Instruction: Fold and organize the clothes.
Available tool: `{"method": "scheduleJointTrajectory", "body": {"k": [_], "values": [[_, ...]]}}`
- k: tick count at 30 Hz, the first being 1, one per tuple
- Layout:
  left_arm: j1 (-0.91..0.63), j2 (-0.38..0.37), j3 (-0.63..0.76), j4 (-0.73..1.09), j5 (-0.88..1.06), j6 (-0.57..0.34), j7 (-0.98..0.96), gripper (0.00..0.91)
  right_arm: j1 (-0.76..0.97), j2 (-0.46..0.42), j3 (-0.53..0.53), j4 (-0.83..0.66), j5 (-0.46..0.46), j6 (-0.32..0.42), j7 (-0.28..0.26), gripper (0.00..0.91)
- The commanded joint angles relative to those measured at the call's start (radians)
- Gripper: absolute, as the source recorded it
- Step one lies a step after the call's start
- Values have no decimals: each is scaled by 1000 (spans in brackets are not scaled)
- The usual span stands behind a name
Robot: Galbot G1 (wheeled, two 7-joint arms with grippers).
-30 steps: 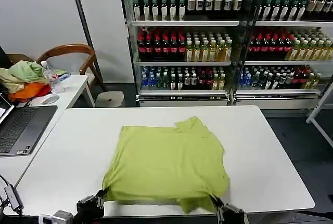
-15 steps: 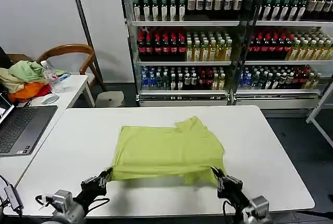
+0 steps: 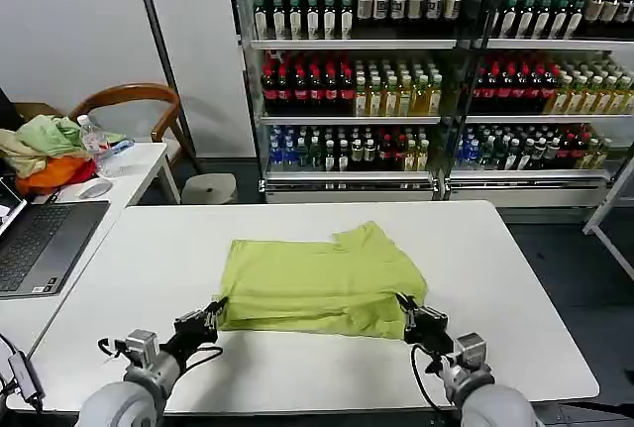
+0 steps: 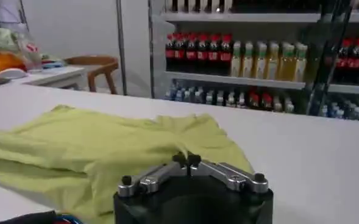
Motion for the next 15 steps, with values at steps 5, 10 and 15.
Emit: {"method": "scheduleJointTrajectory", "body": {"k": [5, 10, 15], "values": [[-128, -4, 72, 172, 44, -33, 19, 907, 99, 36, -52, -130, -15, -13, -5, 907], [-110, 1, 47, 153, 53, -35, 18, 907, 105, 33, -40, -131, -17, -13, 4, 907], [-30, 15, 5, 49, 40, -32, 4, 907, 42, 7, 19, -48, 0, -2, 30, 907]]}}
